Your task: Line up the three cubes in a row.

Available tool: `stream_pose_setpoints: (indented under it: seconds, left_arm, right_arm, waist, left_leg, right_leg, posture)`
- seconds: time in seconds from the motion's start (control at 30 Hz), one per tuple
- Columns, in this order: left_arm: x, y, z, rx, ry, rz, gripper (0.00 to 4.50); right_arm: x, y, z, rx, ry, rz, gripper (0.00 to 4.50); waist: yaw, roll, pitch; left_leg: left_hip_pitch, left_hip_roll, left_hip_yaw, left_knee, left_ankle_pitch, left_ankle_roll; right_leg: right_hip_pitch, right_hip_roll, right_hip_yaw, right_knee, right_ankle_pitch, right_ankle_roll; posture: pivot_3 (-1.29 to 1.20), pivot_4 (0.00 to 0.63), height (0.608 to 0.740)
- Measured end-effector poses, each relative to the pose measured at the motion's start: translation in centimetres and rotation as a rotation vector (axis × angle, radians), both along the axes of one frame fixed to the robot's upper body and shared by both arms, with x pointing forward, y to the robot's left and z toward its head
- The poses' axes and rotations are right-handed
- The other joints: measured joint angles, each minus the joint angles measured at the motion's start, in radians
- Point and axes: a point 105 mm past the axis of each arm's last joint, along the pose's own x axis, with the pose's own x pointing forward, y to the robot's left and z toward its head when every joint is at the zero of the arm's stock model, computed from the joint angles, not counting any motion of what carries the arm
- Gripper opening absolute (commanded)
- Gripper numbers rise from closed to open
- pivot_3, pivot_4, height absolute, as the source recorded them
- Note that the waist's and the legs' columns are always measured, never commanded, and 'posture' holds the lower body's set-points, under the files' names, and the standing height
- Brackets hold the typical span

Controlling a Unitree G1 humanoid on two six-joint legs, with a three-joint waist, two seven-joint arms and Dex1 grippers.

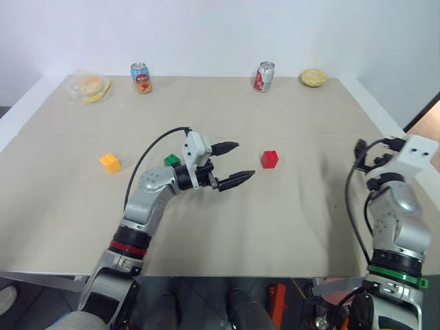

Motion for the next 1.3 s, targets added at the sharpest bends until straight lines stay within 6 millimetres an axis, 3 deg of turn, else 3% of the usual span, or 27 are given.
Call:
stream_pose_setpoints:
  seconds: [0.07,0.3,0.47,0.67,0.77,0.8,0.97,1.07,1.3]
  left_arm:
    - [0.1,0.7,0.1,-0.002,-0.003,0.027,4.50]
    - [0.6,2.2,0.0,0.007,0.010,0.085,4.50]
    - [0.6,2.1,0.2,-0.002,0.004,0.095,4.50]
    - [0.6,2.1,0.2,-0.006,0.007,0.101,4.50]
    - [0.6,2.1,0.2,-0.007,0.007,0.105,4.50]
    - [0.6,2.1,0.2,-0.008,0.007,0.105,4.50]
    - [0.7,2.1,0.3,-0.013,0.007,0.113,4.50]
    - [0.7,2.1,0.3,-0.015,0.008,0.114,4.50]
    - [0.7,2.4,0.4,-0.016,0.008,0.118,4.50]
  right_arm:
    - [1.0,4.6,-0.9,0.009,0.021,0.141,4.45]
    - [2.0,10.9,-2.5,0.025,0.065,0.287,4.45]
    - [3.1,12.3,-3.2,0.002,0.090,0.289,4.45]
    - [4.1,12.3,-5.8,-0.020,0.185,0.224,4.45]
    - [4.3,12.6,-6.1,-0.017,0.192,0.220,4.45]
    - [4.4,12.8,-6.1,-0.016,0.190,0.224,3.94]
    - [4.5,13.2,-5.8,-0.020,0.172,0.232,2.17]
    - [4.4,13.2,-5.7,-0.022,0.170,0.233,1.29]
    - [4.1,13.4,-5.4,-0.029,0.169,0.343,1.28]
  waist:
    - [0.001,0.000,0.000]
    - [0.009,0.000,0.000]
    - [0.008,0.000,0.000]
    - [0.007,0.000,0.000]
    - [0.007,0.000,0.000]
    - [0.007,0.000,0.000]
    - [0.007,0.000,0.000]
    - [0.007,0.000,0.000]
    - [0.007,0.000,0.000]
  left_leg:
    - [0.000,0.000,-0.001,0.000,0.000,0.001]
    - [-0.003,-0.001,0.000,0.000,0.001,0.001]
    - [-0.002,0.000,-0.001,0.000,0.001,0.001]
    - [-0.002,0.000,-0.001,0.000,0.001,0.001]
    - [-0.002,0.000,-0.001,-0.001,0.001,0.001]
    - [-0.002,0.000,-0.001,-0.001,0.001,0.001]
    - [-0.003,0.000,-0.002,-0.001,0.001,0.001]
    - [-0.002,0.000,-0.002,-0.001,0.001,0.001]
    - [-0.003,0.000,-0.002,-0.001,0.001,0.001]
  right_leg:
    - [0.000,0.000,-0.001,0.000,0.000,-0.001]
    - [0.000,-0.001,-0.001,-0.001,-0.002,-0.003]
    - [0.000,-0.001,-0.002,-0.001,-0.001,-0.002]
    - [0.000,-0.001,-0.002,-0.001,0.000,0.000]
    - [-0.001,-0.001,-0.002,-0.001,0.000,0.000]
    - [-0.001,-0.001,-0.002,-0.001,0.000,0.000]
    - [-0.001,-0.001,-0.002,-0.001,0.000,0.000]
    - [-0.001,-0.001,-0.002,-0.001,0.000,0.000]
    - [-0.001,-0.001,-0.002,-0.001,0.000,0.000]
  posture:
    - [0.00,0.150,0.733]
    - [0.00,0.150,0.733]
    - [0.00,0.150,0.733]
    - [0.00,0.150,0.733]
    - [0.00,0.150,0.733]
    - [0.00,0.150,0.733]
    - [0.00,0.150,0.733]
    - [0.00,0.150,0.733]
    - [0.00,0.150,0.733]
